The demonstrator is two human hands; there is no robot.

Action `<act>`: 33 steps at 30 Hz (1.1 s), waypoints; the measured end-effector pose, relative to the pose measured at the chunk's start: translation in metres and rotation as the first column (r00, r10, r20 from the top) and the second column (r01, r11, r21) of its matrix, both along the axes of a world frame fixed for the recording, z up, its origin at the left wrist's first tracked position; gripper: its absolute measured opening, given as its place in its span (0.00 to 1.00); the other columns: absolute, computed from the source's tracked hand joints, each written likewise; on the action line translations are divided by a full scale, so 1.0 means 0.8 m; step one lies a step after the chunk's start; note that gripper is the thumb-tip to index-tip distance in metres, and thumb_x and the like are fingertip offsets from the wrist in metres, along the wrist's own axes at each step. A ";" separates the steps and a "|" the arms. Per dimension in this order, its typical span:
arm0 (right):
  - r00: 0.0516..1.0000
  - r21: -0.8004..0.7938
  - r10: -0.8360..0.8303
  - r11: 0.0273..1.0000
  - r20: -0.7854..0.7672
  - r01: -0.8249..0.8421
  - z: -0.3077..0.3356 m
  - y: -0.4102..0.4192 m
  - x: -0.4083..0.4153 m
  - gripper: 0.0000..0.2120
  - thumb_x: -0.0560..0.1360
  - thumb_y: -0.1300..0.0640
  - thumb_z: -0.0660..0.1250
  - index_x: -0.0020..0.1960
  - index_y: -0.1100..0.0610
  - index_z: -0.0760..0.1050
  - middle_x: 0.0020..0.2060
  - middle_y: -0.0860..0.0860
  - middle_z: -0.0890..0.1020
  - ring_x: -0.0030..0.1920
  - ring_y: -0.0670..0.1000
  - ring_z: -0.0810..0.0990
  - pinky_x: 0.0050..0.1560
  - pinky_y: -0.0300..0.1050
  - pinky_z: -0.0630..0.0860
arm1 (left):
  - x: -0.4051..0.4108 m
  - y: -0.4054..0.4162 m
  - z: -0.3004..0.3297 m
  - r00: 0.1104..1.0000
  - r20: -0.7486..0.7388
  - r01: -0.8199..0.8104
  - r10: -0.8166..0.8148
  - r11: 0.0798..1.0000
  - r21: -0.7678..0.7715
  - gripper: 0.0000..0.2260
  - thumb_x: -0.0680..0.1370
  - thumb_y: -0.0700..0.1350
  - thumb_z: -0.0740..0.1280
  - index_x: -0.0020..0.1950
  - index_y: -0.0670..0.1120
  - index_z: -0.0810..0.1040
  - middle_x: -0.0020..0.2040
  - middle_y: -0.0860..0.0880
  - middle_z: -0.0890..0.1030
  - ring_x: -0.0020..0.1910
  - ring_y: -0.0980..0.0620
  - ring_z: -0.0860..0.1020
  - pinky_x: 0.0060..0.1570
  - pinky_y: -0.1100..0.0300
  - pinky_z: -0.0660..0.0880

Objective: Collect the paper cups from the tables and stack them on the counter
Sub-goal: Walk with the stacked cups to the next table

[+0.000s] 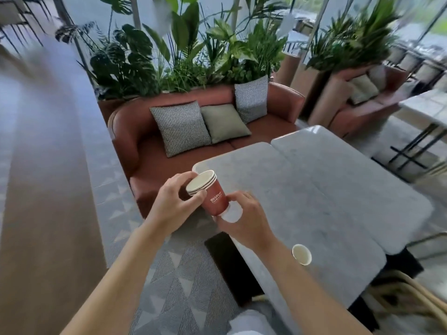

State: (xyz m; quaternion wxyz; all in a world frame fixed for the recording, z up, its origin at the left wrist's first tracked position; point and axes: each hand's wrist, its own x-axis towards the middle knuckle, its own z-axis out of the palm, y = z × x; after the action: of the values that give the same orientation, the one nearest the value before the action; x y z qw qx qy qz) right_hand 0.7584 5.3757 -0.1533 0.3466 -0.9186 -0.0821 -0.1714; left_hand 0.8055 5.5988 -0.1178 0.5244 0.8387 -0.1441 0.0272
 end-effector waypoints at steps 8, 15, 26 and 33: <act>0.996 -0.012 -0.065 0.998 -0.057 0.065 0.016 -0.024 0.016 0.24 0.69 0.39 0.79 0.59 0.48 0.80 0.53 0.42 0.83 0.54 0.42 0.78 0.58 0.35 0.73 | 0.038 -0.032 -0.001 0.994 -0.037 0.105 -0.107 0.993 -0.055 0.14 0.76 0.59 0.70 0.62 0.65 0.78 0.59 0.65 0.82 0.63 0.59 0.78 0.59 0.65 0.70; 0.993 0.037 -0.102 0.994 -0.063 0.105 0.016 -0.068 0.073 0.26 0.68 0.37 0.78 0.60 0.49 0.80 0.55 0.44 0.84 0.55 0.43 0.78 0.59 0.42 0.78 | 0.098 -0.080 0.012 0.991 -0.038 0.129 -0.129 0.992 -0.007 0.20 0.76 0.62 0.68 0.66 0.59 0.80 0.60 0.62 0.83 0.64 0.58 0.78 0.62 0.56 0.75; 0.978 0.174 -0.204 0.962 -0.046 0.209 0.006 -0.182 0.151 0.22 0.68 0.43 0.81 0.58 0.49 0.80 0.53 0.43 0.83 0.54 0.43 0.78 0.61 0.48 0.77 | 0.197 -0.214 0.034 0.977 -0.019 0.213 -0.213 0.971 0.107 0.18 0.74 0.64 0.68 0.63 0.68 0.76 0.60 0.66 0.81 0.64 0.59 0.78 0.64 0.44 0.79; 0.945 0.236 -0.321 0.915 -0.066 0.327 -0.020 -0.257 0.146 0.19 0.65 0.48 0.81 0.53 0.51 0.82 0.49 0.42 0.83 0.50 0.44 0.79 0.56 0.42 0.75 | 0.215 -0.313 0.022 0.945 -0.030 0.326 -0.325 0.934 0.150 0.15 0.76 0.57 0.73 0.60 0.68 0.75 0.59 0.65 0.81 0.61 0.64 0.77 0.58 0.64 0.72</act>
State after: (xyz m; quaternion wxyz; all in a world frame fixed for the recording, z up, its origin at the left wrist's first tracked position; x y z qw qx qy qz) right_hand 0.8754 5.1700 -0.1697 0.4246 -0.8720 0.0970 -0.2234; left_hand 0.9777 5.3486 -0.1003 0.4562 0.8411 -0.2813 -0.0729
